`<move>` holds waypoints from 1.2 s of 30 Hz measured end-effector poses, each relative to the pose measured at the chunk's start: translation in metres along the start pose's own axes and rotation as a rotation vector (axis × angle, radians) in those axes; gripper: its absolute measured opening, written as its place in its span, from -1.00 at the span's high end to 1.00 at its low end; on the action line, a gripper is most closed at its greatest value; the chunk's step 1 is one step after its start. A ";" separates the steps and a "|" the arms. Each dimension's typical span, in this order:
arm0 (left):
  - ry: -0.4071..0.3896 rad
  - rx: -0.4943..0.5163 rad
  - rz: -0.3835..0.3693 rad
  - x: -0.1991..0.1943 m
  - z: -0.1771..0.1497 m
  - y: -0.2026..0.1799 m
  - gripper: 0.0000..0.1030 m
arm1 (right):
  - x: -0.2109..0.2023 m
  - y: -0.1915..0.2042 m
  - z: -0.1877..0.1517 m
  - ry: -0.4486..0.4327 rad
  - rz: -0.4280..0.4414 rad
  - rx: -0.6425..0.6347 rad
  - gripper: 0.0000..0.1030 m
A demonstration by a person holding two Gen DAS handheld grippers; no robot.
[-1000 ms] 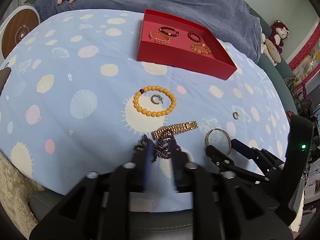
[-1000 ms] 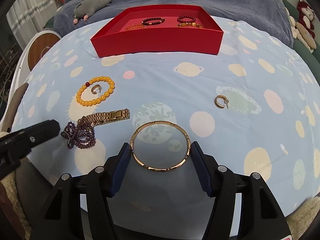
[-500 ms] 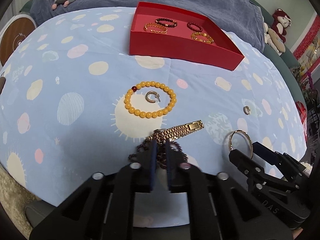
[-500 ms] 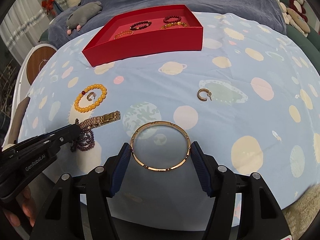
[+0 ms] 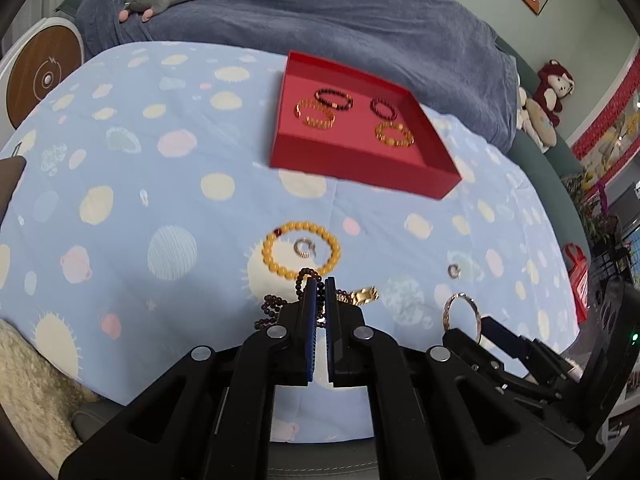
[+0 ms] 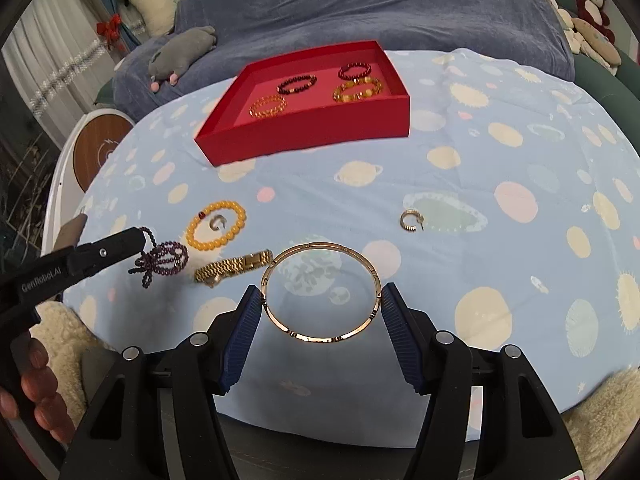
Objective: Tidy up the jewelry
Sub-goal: 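Carry the purple bracelet and gold bangle into the red box and open both tools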
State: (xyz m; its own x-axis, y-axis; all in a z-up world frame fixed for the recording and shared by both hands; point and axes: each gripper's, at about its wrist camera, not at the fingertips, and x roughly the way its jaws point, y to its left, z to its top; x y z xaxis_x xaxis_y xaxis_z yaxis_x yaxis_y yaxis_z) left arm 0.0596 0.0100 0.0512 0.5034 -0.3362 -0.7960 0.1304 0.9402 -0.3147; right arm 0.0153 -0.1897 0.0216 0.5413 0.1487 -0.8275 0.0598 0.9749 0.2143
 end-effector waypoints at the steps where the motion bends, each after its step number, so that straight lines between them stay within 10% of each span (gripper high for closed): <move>1: -0.009 0.000 0.000 -0.003 0.004 -0.001 0.93 | -0.002 0.000 0.002 -0.006 0.005 0.003 -0.15; 21: -0.116 0.034 -0.017 0.036 0.139 -0.033 0.93 | 0.022 -0.007 0.151 -0.129 0.036 -0.008 -0.15; 36: -0.016 0.024 0.027 0.124 0.161 -0.024 0.92 | 0.109 -0.024 0.186 -0.031 -0.011 -0.005 -0.17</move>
State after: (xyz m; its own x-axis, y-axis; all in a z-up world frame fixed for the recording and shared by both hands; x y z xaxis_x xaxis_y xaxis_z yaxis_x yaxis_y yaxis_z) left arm 0.2560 -0.0458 0.0433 0.5206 -0.3098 -0.7956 0.1366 0.9501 -0.2805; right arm 0.2286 -0.2274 0.0229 0.5664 0.1324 -0.8134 0.0621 0.9774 0.2023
